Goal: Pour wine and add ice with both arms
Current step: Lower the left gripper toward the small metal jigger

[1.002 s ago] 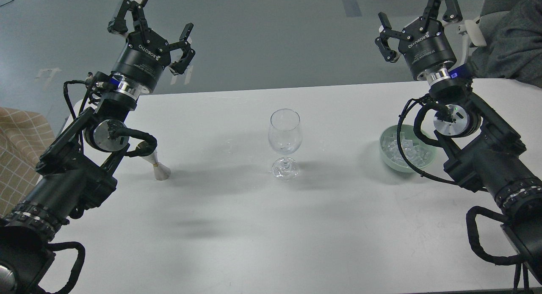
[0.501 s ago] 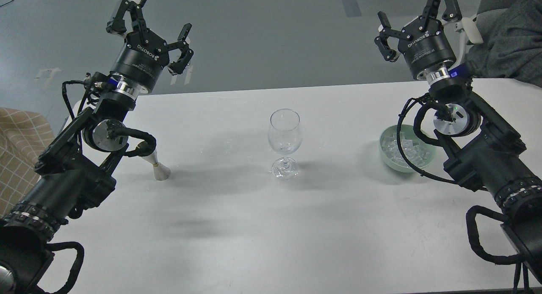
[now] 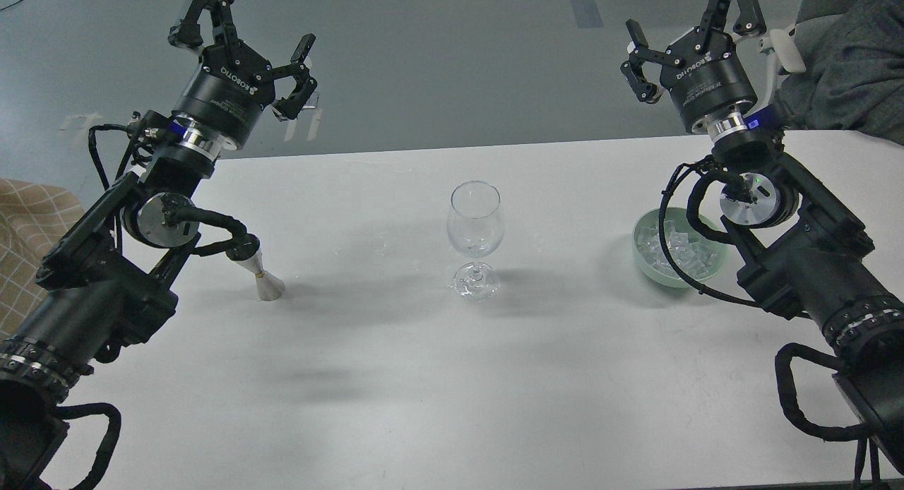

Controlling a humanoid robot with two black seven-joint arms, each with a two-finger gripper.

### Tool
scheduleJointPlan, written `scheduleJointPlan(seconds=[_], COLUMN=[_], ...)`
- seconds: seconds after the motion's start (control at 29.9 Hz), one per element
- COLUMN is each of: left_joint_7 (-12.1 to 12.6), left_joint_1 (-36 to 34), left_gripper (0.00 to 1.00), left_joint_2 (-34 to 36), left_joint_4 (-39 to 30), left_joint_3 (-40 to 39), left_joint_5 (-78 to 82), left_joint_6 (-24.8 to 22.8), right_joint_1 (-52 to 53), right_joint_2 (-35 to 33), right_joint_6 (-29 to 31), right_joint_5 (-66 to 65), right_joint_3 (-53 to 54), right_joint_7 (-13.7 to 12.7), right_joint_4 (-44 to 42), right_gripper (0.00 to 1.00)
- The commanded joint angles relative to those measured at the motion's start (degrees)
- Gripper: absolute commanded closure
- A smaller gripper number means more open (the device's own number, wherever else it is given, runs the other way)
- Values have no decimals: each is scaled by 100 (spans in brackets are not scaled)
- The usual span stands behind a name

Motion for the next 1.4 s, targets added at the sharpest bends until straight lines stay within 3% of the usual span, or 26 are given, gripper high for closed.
scheduleJointPlan(seconds=[0.0, 0.1, 0.23, 0.4, 0.43, 0.5, 0.63, 0.84, 1.14, 1.2, 1.27, 1.37], left_joint_7=[348, 498, 516, 1008, 1008, 1070, 1096, 1088, 1175, 1333, 1474, 1492], left_joint_1=[190, 402, 719, 2183, 2187, 2956, 3837, 5243, 6510, 6537, 6537, 6485], left_gripper=[2, 2, 2, 2, 2, 3, 3, 3, 2, 2, 2, 2], left_joint_2=[643, 1039, 1516, 1973, 1973, 1973, 1947, 1552, 533, 331, 49, -118], left_joint_4=[-536, -818, -1162, -2293, -2295, -2654, -3121, -3710, -3746, -3693, -3614, -3553], left_joint_3=[13, 4, -83, -1109, -1112, -1663, -2130, -2833, -3081, -3072, -3054, -3098], left_joint_5=[-490, -956, -1486, -2109, -2110, -2127, -2232, -2637, -2646, -2637, -2584, -2584], left_joint_6=[68, 164, 358, 814, 815, 912, 851, 728, 209, 322, 804, 1140], right_joint_1=[7, 7, 7, 7, 7, 7, -10, -54, -89, -98, -107, -107], right_joint_2=[0, 0, 18, 18, 18, 27, 27, 18, 53, 62, 62, 53], right_joint_6=[0, 0, 0, 0, 0, 0, 0, 0, 0, 0, 0, 0], right_joint_5=[0, 0, -9, -17, -17, -17, -17, -17, -26, -26, -26, -26], right_joint_3=[-3, -12, -12, -20, -20, -20, -29, -29, -38, -38, -38, -47], right_joint_7=[0, 0, 0, 0, 0, 0, 0, 0, 0, 0, 0, 0], right_joint_4=[5, -4, -4, -21, -21, -22, -22, -22, -22, -22, -22, -22], right_gripper=[0, 0, 0, 0, 0, 0, 0, 0, 0, 0, 0, 0])
